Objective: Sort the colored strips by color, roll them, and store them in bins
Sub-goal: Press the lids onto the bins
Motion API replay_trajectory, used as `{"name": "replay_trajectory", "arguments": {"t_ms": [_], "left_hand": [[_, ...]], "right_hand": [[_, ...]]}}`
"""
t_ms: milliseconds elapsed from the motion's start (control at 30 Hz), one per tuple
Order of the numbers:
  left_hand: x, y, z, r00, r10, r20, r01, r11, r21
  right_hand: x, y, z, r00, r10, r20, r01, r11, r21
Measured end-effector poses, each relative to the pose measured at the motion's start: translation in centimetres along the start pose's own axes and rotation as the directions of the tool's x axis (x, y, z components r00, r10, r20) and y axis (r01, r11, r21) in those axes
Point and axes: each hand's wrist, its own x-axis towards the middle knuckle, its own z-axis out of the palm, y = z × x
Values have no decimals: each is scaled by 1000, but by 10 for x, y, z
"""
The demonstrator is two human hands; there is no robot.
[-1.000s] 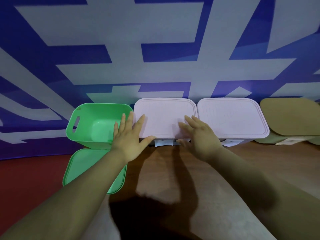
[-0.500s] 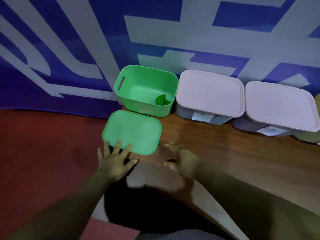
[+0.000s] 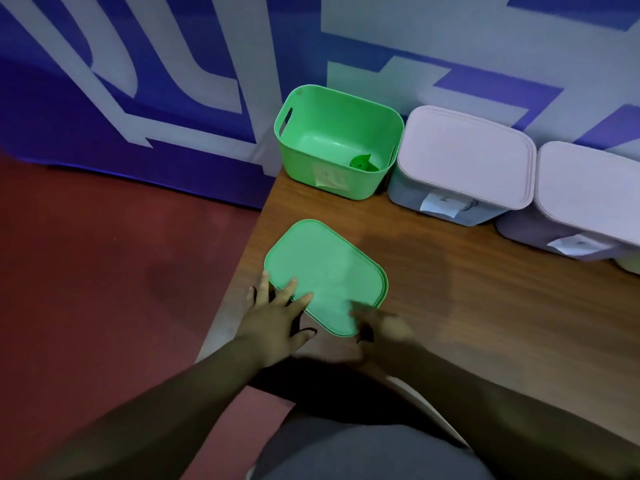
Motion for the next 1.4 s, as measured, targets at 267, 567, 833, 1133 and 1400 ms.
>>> {"name": "replay_trajectory", "arguments": {"t_ms": [267,567,833,1133,1400], "left_hand": [[-25,19,20,1000,18,2,-18,1000,6],[-48,37,6,986,-67,-151,28,969,-244],[-59,83,-76,866,-161,-473,-123,849,-513],[-64,135,-157,796,-270,-541,-350,524,-776],[-57,125,-194,772,-178,-610,-286,760,-584]], "right_hand": [[-23,19,22,983,-141,-117,103,953,-284],[-67,0,-8,785,-577,-228,454,785,-422],[-116,-29,-78,787,-267,-557,455,860,231],[-147,-20,-119,638,-193,-745,507,834,218],[-129,-55,-143,559,5,-829,550,746,375]]}}
